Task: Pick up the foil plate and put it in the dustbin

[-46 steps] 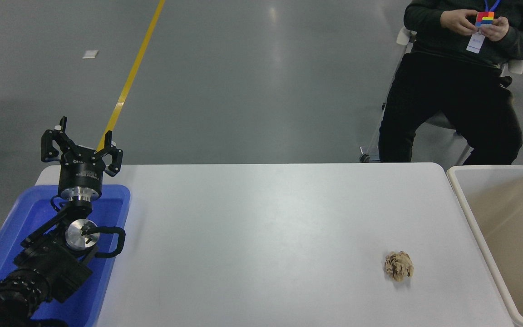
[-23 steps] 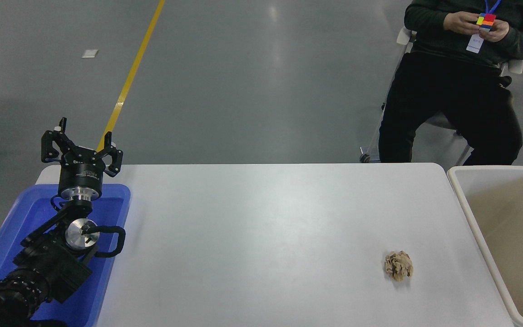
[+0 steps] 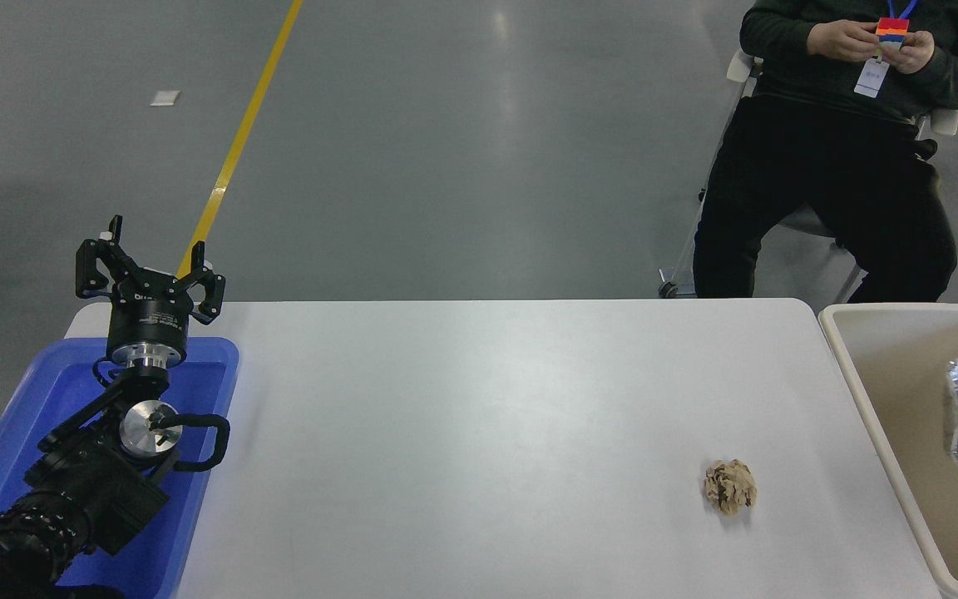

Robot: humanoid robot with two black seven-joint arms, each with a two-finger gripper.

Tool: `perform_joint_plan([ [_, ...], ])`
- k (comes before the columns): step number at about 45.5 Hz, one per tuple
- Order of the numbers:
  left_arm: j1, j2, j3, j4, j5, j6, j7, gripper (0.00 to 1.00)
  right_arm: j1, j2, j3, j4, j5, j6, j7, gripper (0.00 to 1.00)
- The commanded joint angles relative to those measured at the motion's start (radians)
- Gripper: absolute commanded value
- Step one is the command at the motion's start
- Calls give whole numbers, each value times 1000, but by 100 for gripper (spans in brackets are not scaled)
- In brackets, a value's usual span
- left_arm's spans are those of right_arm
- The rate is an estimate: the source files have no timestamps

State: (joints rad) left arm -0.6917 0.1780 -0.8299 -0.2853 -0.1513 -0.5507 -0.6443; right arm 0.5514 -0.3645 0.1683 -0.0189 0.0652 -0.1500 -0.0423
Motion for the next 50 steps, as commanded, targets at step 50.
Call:
perform_joint_plan([
  [50, 0, 1, 0, 0, 1, 0, 0, 99, 788, -448, -763, 703, -333, 225, -1, 100],
])
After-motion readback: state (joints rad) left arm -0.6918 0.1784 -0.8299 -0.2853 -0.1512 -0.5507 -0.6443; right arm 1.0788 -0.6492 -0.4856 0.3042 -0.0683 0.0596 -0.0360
